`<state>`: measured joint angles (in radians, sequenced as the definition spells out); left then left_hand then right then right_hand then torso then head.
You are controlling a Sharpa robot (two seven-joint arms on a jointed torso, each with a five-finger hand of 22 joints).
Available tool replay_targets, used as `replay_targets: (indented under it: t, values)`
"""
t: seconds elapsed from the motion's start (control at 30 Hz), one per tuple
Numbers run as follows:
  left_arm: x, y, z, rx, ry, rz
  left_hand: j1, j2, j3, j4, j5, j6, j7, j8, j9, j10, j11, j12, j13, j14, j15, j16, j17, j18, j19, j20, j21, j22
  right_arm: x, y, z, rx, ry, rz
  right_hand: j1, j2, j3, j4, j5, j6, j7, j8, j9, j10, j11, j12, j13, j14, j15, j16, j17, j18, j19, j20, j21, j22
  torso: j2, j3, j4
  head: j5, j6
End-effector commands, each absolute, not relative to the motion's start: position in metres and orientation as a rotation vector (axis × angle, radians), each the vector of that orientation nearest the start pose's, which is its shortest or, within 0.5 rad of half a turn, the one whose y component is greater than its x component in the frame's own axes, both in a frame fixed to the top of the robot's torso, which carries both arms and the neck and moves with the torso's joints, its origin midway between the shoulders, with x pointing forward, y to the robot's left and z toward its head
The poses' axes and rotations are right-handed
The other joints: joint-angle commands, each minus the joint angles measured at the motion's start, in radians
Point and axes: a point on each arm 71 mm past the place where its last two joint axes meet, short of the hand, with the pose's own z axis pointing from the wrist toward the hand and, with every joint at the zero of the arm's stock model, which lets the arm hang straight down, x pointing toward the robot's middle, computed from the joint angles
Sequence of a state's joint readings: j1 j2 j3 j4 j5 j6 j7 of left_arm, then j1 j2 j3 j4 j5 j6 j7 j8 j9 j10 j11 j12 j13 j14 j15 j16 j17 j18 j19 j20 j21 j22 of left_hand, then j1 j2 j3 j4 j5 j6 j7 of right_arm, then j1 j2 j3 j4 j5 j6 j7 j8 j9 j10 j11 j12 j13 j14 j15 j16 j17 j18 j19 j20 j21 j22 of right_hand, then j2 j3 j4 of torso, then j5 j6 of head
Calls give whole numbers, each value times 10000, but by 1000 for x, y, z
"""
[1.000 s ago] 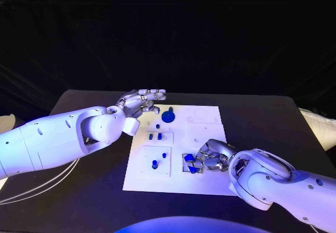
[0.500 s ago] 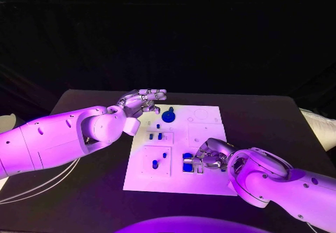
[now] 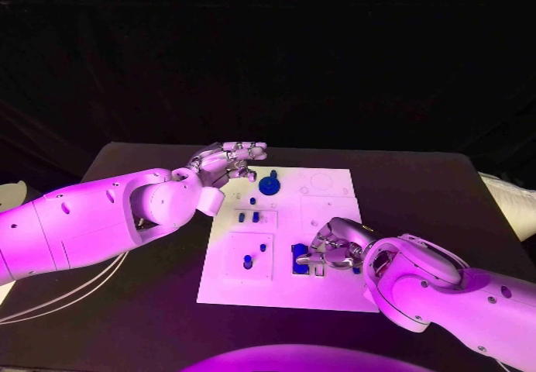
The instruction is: Assemble the parts on the task board
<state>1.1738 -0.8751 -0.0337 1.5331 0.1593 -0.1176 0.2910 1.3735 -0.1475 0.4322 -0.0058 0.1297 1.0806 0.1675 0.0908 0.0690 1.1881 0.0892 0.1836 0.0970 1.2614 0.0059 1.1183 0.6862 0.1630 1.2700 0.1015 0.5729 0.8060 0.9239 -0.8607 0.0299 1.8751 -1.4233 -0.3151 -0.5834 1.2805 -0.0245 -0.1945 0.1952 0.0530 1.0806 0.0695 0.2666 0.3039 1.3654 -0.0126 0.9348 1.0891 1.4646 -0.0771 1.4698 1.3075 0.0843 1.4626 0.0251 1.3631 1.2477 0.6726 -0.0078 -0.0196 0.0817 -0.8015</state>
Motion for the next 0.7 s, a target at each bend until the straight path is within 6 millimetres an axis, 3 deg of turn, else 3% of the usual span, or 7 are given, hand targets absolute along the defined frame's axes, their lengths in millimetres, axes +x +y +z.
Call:
replay_targets:
  t: [0.03,0.3,0.5,0.7]
  values:
    - [479,211,-194,-13253,15523,-17236,-29,84,-53,-7,6,-74,-11,27,-15,-67,-4,61,16,-68,-10,1,-10,187,-71,11,-49,-14,370,-138,-252,833,19923,5867,434,-7,45,-217,-22,28,-38,27,39,124,-8,100,63,750,-51,75,858,-171,30,-34,64,52,-1,-9,-1,-6,-3]
    - [479,211,-194,-13259,15529,-17226,-35,81,-61,-8,8,-88,-6,22,-17,-81,0,63,15,-66,-7,9,-5,187,-71,12,-51,-16,373,-136,-254,732,19776,5692,554,97,62,-305,-12,58,-38,49,83,158,-10,125,92,757,-51,97,902,-180,46,-35,93,99,9,0,3,-4,-10]
    - [479,211,-194,-13266,15535,-17213,-35,81,-61,-8,8,-88,-6,22,-17,-81,0,63,15,-66,-7,9,-5,187,-71,12,-51,-16,373,-138,-252,1049,19558,5824,180,259,-90,-67,120,58,-45,52,144,188,-8,96,84,756,-47,97,905,-180,49,-29,95,105,-5,-2,-7,-12,-8]
    - [479,212,-194,-13277,15534,-17189,-35,81,-61,-8,8,-88,-6,22,-17,-81,0,63,15,-66,-7,9,-5,187,-71,12,-51,-16,368,-153,-245,1703,19363,6083,-40,271,-238,122,286,25,-50,35,189,212,-11,151,148,753,-50,89,895,-175,42,-31,80,88,-5,3,-17,-22,2]
